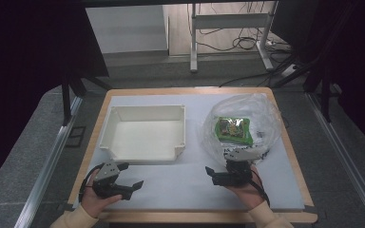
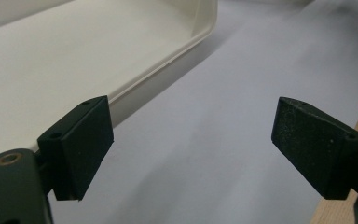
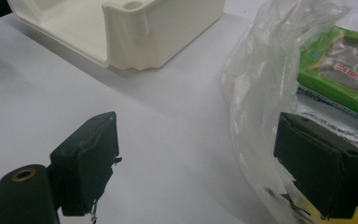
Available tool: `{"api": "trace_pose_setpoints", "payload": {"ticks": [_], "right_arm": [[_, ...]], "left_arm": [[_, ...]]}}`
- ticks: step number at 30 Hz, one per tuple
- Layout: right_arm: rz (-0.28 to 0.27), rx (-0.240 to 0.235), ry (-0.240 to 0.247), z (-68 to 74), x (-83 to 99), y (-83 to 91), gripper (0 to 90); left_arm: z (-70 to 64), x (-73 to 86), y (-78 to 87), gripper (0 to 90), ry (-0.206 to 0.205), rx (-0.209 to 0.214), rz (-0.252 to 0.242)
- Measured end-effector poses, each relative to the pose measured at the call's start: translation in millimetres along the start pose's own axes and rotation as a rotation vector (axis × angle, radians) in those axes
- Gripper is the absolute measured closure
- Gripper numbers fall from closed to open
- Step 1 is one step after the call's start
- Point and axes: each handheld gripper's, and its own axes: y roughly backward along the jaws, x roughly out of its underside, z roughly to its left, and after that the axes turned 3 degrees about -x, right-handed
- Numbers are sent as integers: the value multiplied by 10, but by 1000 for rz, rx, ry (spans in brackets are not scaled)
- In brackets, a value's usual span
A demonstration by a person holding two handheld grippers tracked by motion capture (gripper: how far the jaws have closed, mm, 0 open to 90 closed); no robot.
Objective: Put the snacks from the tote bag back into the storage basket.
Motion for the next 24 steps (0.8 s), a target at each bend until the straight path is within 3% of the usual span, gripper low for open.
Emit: {"api": "trace_pose_setpoints", "payload": {"ticks": [24], "right_arm": [[6, -22, 3, 60, -49, 32, 132]], "left_arm": [[-27, 5, 31, 131, -22, -7, -8]]}}
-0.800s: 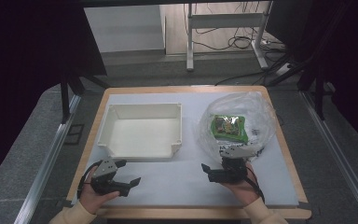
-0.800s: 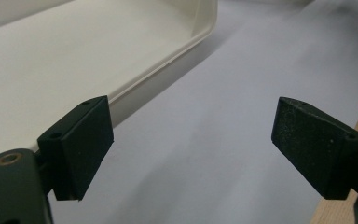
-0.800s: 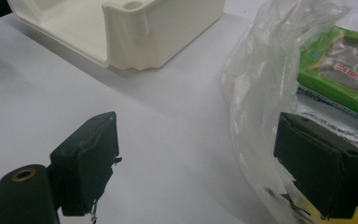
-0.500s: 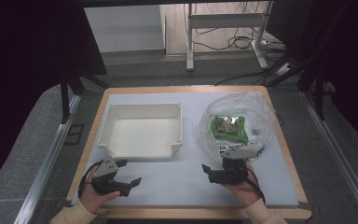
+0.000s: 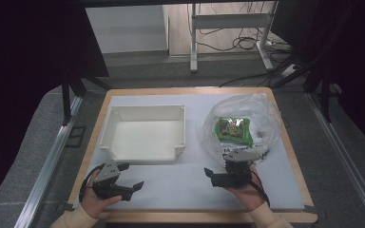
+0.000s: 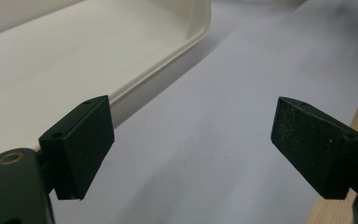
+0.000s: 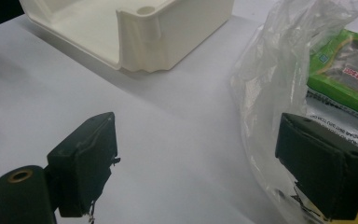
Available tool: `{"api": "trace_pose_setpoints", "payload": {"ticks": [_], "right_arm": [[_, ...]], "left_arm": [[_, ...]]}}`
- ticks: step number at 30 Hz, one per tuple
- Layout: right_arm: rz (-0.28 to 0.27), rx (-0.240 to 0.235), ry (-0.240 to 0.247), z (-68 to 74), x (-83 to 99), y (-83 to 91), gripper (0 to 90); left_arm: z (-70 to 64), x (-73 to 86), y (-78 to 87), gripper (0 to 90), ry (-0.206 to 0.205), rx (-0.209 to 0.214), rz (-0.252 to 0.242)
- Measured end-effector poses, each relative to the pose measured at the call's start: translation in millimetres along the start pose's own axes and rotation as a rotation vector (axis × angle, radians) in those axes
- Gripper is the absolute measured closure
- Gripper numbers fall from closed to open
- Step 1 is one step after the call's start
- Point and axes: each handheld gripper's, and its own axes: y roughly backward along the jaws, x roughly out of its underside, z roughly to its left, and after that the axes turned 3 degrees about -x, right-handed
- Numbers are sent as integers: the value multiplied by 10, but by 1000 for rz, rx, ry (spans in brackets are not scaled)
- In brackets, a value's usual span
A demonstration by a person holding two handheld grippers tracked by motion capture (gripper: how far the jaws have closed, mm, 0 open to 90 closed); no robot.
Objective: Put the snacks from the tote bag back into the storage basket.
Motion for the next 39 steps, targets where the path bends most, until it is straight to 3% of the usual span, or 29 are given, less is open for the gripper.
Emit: {"api": "trace_pose_setpoints", "payload": {"ticks": [7, 21, 39], "right_arm": [[7, -20, 4, -8, -27, 11, 131], [-27, -1, -6, -78, -112, 108, 117], [-44, 4, -10, -277, -268, 206, 118]], "left_arm": [[2, 3, -4, 131, -3, -5, 4], [10, 4, -1, 131, 2, -6, 6], [-54, 9, -1, 131, -23, -32, 22]]}}
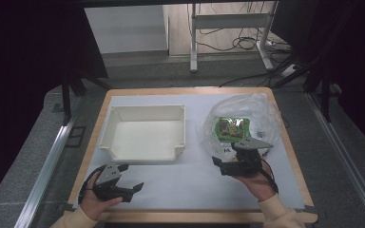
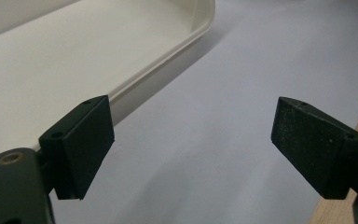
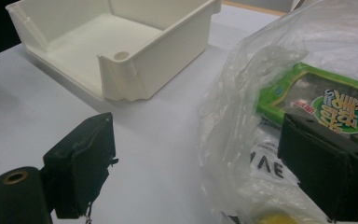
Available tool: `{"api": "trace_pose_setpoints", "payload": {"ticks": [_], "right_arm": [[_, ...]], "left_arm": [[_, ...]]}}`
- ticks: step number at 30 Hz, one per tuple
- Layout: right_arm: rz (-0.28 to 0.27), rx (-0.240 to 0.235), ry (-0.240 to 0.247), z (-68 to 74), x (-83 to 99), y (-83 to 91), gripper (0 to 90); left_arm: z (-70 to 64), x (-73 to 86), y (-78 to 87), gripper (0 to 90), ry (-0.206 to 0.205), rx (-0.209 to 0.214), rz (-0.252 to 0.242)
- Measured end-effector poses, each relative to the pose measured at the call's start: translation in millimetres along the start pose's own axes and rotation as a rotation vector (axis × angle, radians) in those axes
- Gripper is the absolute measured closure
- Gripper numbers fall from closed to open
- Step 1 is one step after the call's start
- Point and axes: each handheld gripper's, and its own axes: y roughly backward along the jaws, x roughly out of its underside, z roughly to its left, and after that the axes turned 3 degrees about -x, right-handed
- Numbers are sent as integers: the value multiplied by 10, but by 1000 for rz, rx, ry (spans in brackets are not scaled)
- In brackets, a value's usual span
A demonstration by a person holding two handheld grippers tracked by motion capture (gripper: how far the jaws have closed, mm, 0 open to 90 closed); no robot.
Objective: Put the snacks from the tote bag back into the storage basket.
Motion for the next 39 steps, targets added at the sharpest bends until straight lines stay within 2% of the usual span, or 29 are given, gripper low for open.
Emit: {"api": "trace_pose_setpoints", "payload": {"ticks": [5, 19, 25, 30, 31, 32, 35, 39], "right_arm": [[-4, 4, -15, -100, -57, 1, 123], [-8, 41, -48, -336, -172, 60, 135], [1, 66, -72, -478, -306, 97, 142], [43, 85, -99, -636, -435, 85, 146], [62, 93, -117, -707, -468, 63, 150], [62, 93, -117, -707, -468, 63, 150], [90, 109, -144, -834, -513, 23, 154], [110, 124, -169, -935, -534, -14, 160]], "left_arm": [[-41, -20, -30, 130, -30, -4, 10], [-58, -28, -44, 130, -43, 5, 23], [-64, -28, -43, 129, -51, 8, 27], [-83, -19, -41, 128, -62, 24, 30], [-102, -15, -49, 126, -73, 33, 32], [-102, -15, -49, 125, -73, 33, 32], [-134, -19, -46, 123, -97, 50, 34], [-125, -22, -41, 122, -97, 57, 31]]}}
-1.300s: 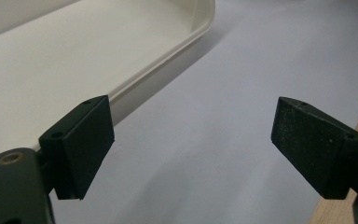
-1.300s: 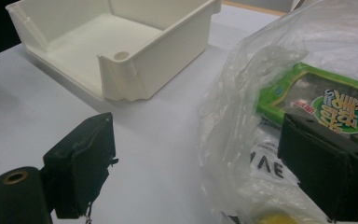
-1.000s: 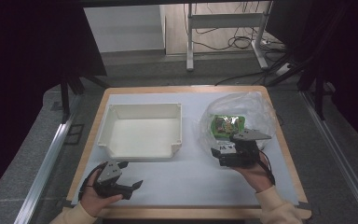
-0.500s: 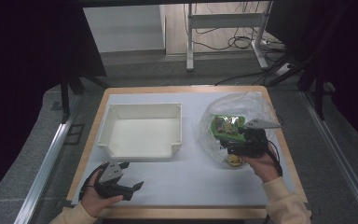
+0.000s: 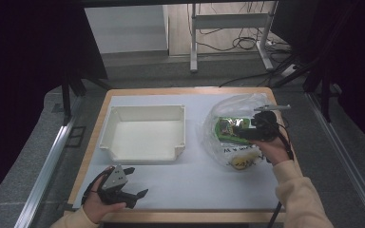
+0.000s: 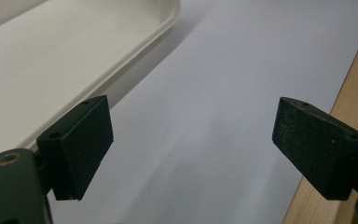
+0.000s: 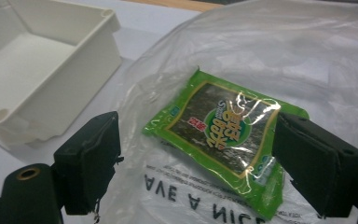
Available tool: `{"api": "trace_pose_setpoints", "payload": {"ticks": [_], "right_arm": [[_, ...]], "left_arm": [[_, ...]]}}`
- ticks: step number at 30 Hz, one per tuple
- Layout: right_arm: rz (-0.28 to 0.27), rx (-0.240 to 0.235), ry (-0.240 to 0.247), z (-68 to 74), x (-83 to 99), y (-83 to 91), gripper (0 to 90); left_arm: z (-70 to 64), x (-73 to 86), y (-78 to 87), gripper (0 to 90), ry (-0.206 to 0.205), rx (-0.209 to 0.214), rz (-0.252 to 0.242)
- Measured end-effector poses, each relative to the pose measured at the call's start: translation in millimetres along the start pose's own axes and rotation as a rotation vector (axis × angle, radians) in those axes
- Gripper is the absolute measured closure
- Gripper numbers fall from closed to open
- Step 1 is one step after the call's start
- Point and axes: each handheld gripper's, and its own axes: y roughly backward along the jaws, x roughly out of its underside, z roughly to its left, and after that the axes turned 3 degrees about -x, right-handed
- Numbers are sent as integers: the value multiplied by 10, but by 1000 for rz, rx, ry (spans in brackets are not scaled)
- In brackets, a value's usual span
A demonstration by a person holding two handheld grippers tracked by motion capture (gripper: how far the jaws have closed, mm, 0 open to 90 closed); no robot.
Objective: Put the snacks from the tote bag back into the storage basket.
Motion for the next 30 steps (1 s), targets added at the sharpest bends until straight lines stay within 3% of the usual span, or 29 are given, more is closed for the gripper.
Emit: {"api": "trace_pose_setpoints", "payload": {"ticks": [7, 16, 22, 30], "right_arm": [[45, 39, -42, -179, 0, -87, 162], [116, 80, -129, -483, 73, -220, 180], [144, 71, -161, -563, 97, -325, 213], [180, 59, -163, -571, 129, -460, 255]], "left_arm": [[36, -1, 37, 122, 16, -7, -15], [42, 13, 78, 123, 27, -16, -25], [33, 14, 81, 123, 25, -19, -26], [30, 17, 83, 123, 25, -20, -25]]}}
